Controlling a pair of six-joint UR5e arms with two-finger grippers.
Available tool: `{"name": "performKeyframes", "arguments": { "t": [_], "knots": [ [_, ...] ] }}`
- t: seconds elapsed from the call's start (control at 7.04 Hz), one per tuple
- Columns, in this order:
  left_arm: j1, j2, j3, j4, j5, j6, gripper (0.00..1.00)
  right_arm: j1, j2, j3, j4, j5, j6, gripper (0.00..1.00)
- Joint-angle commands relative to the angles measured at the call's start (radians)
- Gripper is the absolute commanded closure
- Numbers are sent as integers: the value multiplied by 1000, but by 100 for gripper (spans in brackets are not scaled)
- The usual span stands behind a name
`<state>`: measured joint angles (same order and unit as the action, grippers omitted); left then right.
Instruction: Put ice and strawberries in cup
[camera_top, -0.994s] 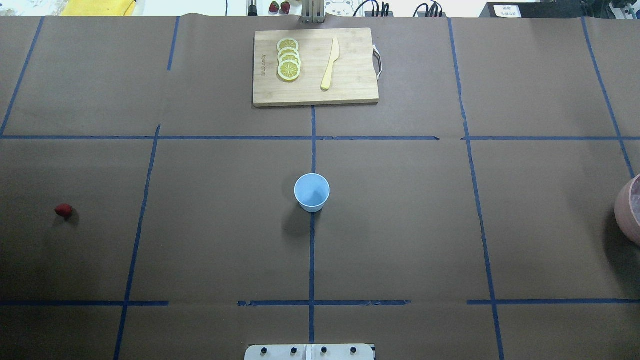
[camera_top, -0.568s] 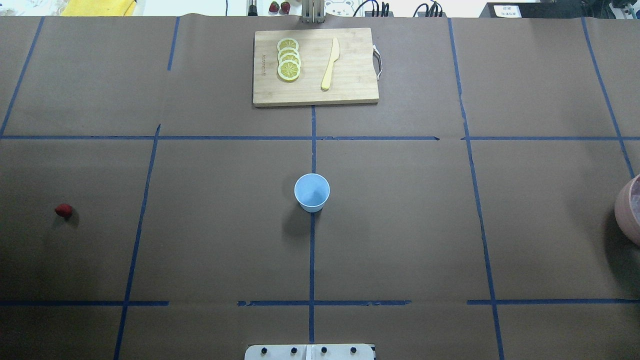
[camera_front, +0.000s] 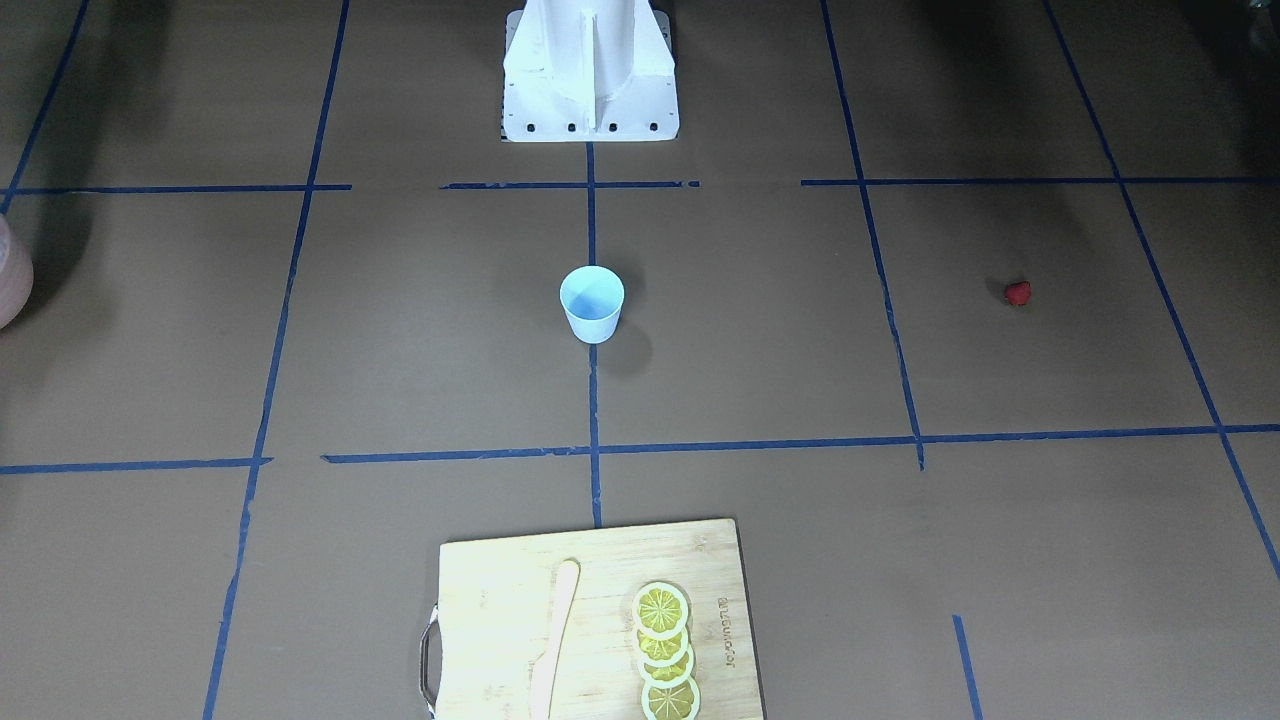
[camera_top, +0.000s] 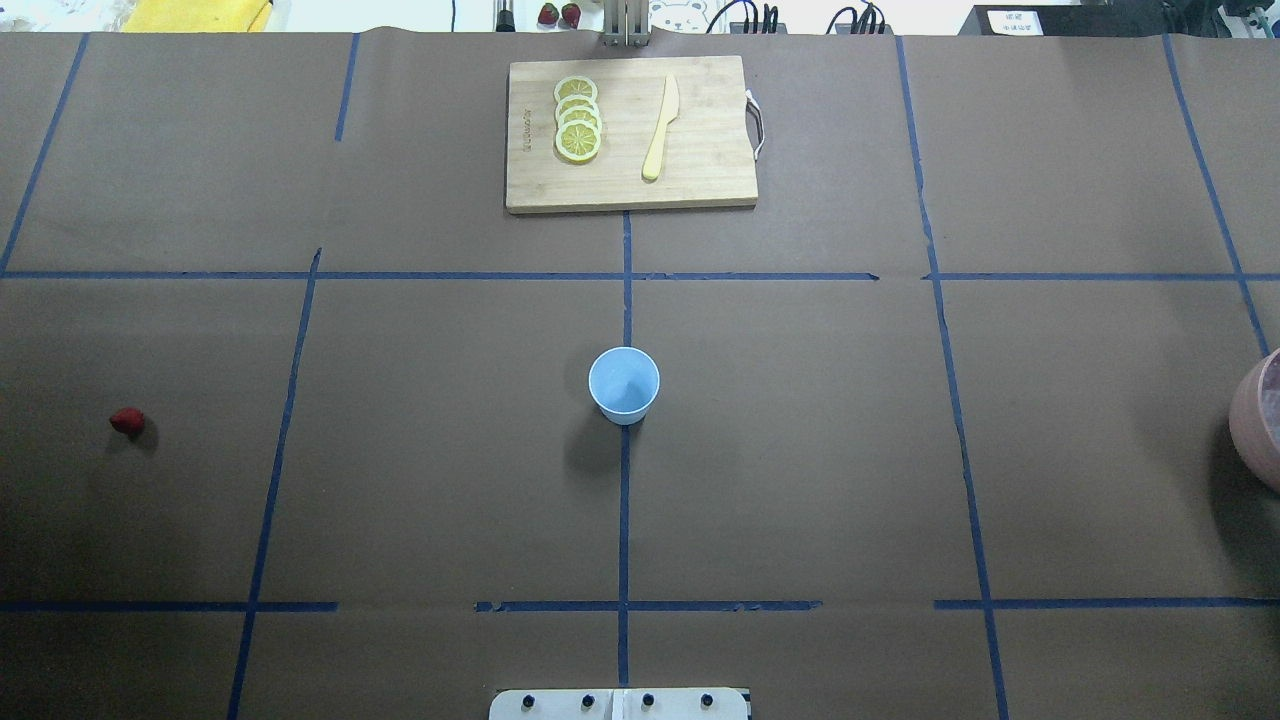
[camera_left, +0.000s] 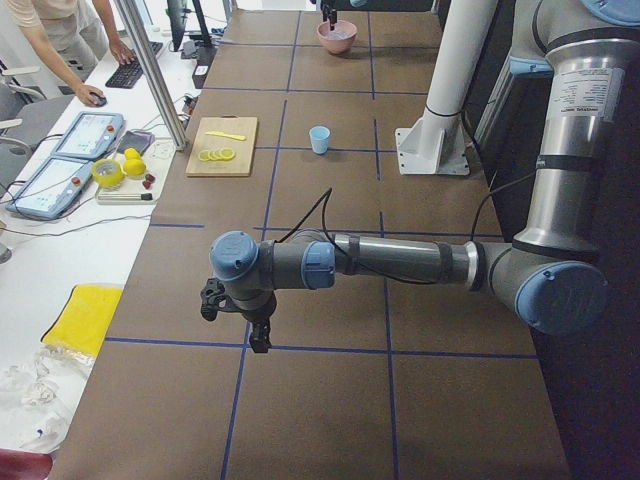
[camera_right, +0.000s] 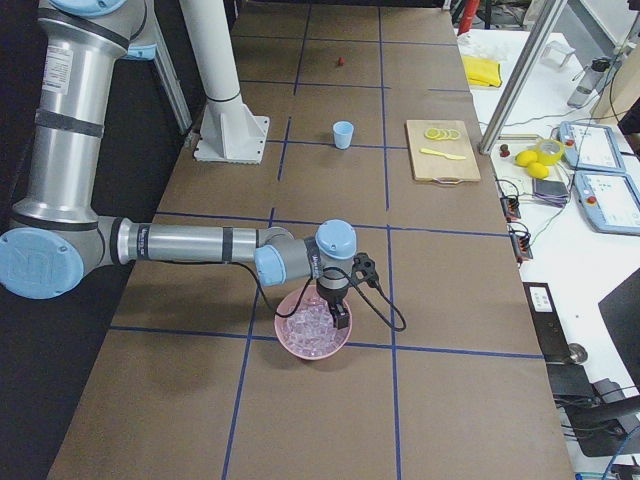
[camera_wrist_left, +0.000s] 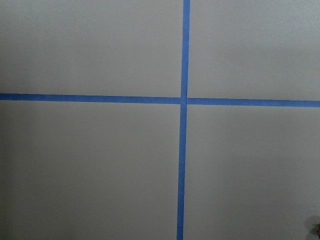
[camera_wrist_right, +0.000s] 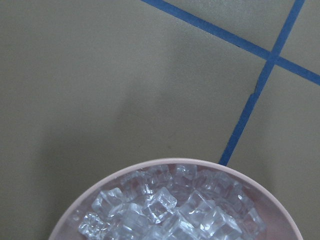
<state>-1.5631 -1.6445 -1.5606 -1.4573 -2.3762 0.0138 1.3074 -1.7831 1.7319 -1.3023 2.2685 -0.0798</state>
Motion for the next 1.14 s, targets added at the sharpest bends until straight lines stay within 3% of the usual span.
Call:
{"name": "performKeyframes", "arguments": {
  "t": [0.0,0.99],
  "knots": [
    [0,0,-1,0,0,0,0,-13,4,-11,0,-10,0,1],
    [0,23,-33,0,2,0,0,-26,11,-38,0,-6,3,5]
  ]
}}
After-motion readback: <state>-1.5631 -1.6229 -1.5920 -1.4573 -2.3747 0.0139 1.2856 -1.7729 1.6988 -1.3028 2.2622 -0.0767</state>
